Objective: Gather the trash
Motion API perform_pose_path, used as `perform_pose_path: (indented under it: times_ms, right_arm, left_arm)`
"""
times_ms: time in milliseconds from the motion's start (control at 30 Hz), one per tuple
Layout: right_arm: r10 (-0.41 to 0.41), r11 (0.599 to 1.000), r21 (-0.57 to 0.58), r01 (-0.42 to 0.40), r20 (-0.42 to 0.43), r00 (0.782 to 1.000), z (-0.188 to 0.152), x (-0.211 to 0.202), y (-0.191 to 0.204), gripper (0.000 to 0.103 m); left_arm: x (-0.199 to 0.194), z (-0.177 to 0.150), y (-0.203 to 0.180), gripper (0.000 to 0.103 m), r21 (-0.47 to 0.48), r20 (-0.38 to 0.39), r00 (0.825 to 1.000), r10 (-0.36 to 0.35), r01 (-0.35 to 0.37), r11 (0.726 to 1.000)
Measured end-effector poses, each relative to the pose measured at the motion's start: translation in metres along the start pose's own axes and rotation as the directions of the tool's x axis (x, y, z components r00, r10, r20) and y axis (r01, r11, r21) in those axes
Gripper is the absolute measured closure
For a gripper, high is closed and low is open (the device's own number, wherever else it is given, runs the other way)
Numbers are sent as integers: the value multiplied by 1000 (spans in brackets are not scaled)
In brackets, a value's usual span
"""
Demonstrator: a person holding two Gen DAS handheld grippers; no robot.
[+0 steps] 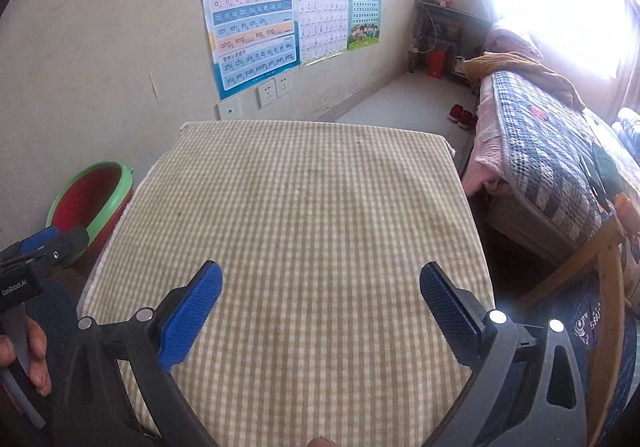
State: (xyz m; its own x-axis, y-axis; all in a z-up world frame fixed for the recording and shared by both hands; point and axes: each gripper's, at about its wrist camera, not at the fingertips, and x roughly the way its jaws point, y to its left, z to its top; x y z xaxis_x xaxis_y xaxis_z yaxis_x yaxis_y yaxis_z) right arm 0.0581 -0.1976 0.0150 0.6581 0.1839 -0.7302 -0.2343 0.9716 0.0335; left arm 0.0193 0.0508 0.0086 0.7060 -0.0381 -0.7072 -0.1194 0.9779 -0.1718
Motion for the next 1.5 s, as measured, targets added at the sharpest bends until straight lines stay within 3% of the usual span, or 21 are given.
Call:
perform_pose_path:
  times_ms: [133, 333, 533, 867, 1500]
  right_arm:
    - [-41, 998, 49, 38, 49, 998, -24, -12, -15, 7]
    - [-70, 996, 66, 65, 80, 994, -26, -10, -20, 7]
    - [-84, 996, 2, 85, 112, 990, -27, -13, -6, 7]
    - [-111, 993, 50, 106, 117, 987, -24, -11, -17, 7]
    - [-102, 995, 14, 101, 104, 989, -27, -4, -9, 7]
  left_arm:
    - [0, -13, -14, 6, 36, 22, 999, -47, 46, 998]
    - [-3, -14, -25, 6, 96, 41, 995, -92, 88, 991]
    - [-1, -14, -28, 6, 110, 50, 996, -76, 70, 991]
    - [4, -13, -31, 6, 118, 45, 996, -81, 75, 990]
    - [9, -14, -33, 6, 129, 27, 997, -70, 66, 989]
